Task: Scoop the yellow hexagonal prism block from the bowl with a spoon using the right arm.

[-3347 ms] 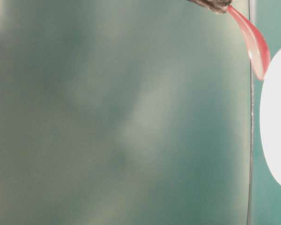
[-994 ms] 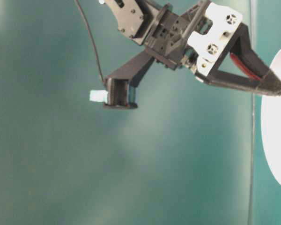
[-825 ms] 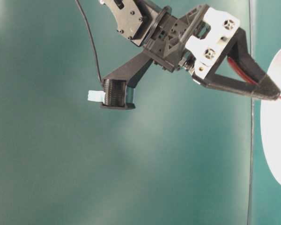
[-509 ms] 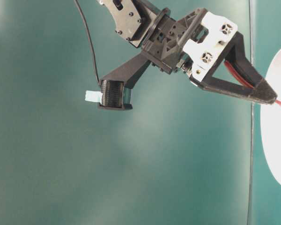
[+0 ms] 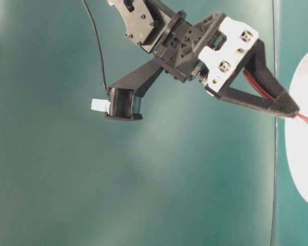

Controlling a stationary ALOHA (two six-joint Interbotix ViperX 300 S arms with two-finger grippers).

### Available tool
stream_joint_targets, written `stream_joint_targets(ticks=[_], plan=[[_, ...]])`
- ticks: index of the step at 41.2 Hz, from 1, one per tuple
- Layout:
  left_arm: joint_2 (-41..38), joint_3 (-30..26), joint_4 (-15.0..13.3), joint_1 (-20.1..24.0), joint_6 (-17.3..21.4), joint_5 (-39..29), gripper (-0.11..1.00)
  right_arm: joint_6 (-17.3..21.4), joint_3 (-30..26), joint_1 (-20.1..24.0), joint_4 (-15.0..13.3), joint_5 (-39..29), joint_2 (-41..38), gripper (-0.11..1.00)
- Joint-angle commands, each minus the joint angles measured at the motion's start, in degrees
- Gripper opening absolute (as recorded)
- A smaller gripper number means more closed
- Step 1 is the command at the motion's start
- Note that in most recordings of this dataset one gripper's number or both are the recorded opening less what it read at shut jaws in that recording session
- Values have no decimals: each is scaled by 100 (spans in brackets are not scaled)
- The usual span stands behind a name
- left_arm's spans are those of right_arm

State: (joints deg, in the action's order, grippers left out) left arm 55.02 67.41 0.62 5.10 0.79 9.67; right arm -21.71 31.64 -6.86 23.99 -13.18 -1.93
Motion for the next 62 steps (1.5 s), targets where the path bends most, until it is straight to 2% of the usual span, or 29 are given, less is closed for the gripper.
stream_joint_targets(ticks=[1,21,44,55,62], plan=[[-35,-114,18,18,0,26,3,9,-18,-18,0,167,167,25],[-35,-114,18,18,0,35,3,18,272,9,44,694,352,25],[-62,-114,18,18,0,26,3,18,554,237,70,1354,554,25],[-53,-114,18,18,-9,26,3,26,879,334,264,2013,791,25],[-53,-114,18,18,0,26,3,26,1178,519,272,2558,1011,25]])
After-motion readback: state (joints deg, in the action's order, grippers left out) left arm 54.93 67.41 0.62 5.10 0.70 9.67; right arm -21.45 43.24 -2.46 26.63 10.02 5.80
